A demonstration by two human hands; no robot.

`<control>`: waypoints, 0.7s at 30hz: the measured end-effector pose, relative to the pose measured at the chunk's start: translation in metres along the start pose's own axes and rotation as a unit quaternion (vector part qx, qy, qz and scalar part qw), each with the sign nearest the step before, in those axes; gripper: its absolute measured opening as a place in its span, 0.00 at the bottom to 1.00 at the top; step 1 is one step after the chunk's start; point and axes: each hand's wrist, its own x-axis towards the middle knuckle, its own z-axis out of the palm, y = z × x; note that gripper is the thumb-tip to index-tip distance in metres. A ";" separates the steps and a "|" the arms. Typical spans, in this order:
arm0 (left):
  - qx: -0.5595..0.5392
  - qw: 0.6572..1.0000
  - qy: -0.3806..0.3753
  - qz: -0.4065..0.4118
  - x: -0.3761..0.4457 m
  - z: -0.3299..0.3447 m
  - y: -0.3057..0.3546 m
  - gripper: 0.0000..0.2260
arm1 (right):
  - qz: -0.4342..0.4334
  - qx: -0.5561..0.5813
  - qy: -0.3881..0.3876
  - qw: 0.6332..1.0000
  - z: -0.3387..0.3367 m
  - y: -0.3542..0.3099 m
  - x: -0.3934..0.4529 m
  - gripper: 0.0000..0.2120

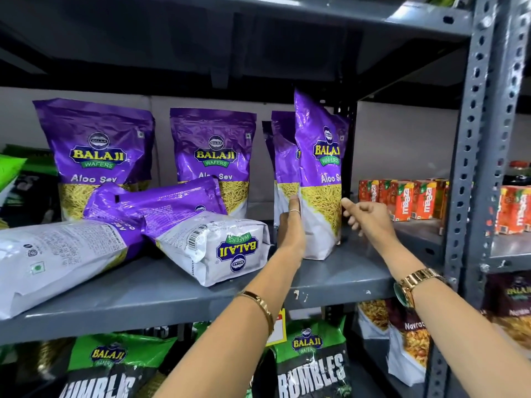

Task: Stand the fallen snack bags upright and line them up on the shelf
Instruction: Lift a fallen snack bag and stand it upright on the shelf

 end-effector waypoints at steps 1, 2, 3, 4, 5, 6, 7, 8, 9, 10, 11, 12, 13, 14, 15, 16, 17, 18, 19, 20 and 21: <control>0.013 1.000 0.017 0.017 -0.002 0.000 -0.002 0.28 | -0.003 -0.018 0.011 1.000 0.000 0.002 0.001 0.17; 0.036 0.998 0.036 0.043 -0.006 0.000 -0.004 0.27 | 0.007 -0.028 0.011 1.000 0.000 0.002 0.003 0.17; 0.063 0.994 0.048 0.078 -0.009 -0.001 -0.005 0.26 | 0.034 -0.027 -0.003 0.999 0.002 0.002 0.004 0.16; 0.087 0.988 0.049 0.114 -0.014 -0.001 -0.007 0.28 | 0.070 -0.016 -0.029 0.997 0.005 0.001 0.005 0.16; 0.111 0.983 0.042 0.144 -0.017 -0.001 -0.008 0.30 | 0.103 0.005 -0.061 0.993 0.007 0.001 0.006 0.17; 0.137 0.977 0.029 0.160 -0.019 0.000 -0.009 0.33 | 0.129 0.035 -0.096 0.986 0.010 0.000 0.006 0.17; 0.164 0.973 0.015 0.164 -0.019 0.001 -0.011 0.36 | 0.147 0.066 -0.133 0.978 0.013 0.000 0.005 0.16; 0.186 0.970 -0.002 0.159 -0.018 0.002 -0.013 0.40 | 0.159 0.088 -0.168 0.969 0.014 0.000 0.006 0.16; 0.205 0.967 -0.021 0.151 -0.016 0.002 -0.014 0.44 | 0.169 0.102 -0.197 0.960 0.014 0.002 0.007 0.18; 0.220 0.964 -0.039 0.144 -0.014 0.002 -0.016 0.47 | 0.177 0.110 -0.215 0.954 0.014 0.004 0.008 0.20; 0.233 0.961 -0.052 0.142 -0.011 0.001 -0.017 0.49 | 0.181 0.114 -0.222 0.951 0.012 0.006 0.009 0.22; 0.243 0.957 -0.058 0.145 -0.008 -0.001 -0.017 0.49 | 0.180 0.114 -0.222 0.951 0.010 0.006 0.010 0.24; 0.247 0.956 -0.061 0.147 -0.005 -0.002 -0.018 0.47 | 0.178 0.113 -0.222 0.952 0.009 0.005 0.009 0.23; 0.245 0.956 -0.065 0.145 -0.003 -0.004 -0.017 0.45 | 0.176 0.115 -0.224 0.952 0.009 0.004 0.008 0.22; 0.237 0.959 -0.073 0.137 -0.002 -0.006 -0.018 0.44 | 0.177 0.122 -0.224 0.951 0.008 0.003 0.006 0.20; 0.231 0.961 -0.079 0.131 0.000 -0.007 -0.017 0.42 | 0.179 0.139 -0.220 0.949 0.008 0.002 0.005 0.17; 0.229 0.962 -0.084 0.128 0.001 -0.008 -0.017 0.41 | 0.183 0.157 -0.216 0.946 0.008 0.002 0.004 0.15; 0.227 0.962 -0.083 0.125 0.001 -0.009 -0.018 0.41 | 0.187 0.168 -0.213 0.944 0.007 0.002 0.004 0.14; 0.228 0.963 -0.078 0.123 0.001 -0.009 -0.018 0.40 | 0.187 0.170 -0.210 0.945 0.006 0.001 0.003 0.17; 0.234 0.962 -0.070 0.119 0.002 -0.010 -0.018 0.39 | 0.187 0.169 -0.202 0.946 0.006 -0.001 0.001 0.23; 0.248 0.960 -0.060 0.113 0.003 -0.010 -0.018 0.38 | 0.191 0.165 -0.191 0.949 0.006 -0.001 0.000 0.29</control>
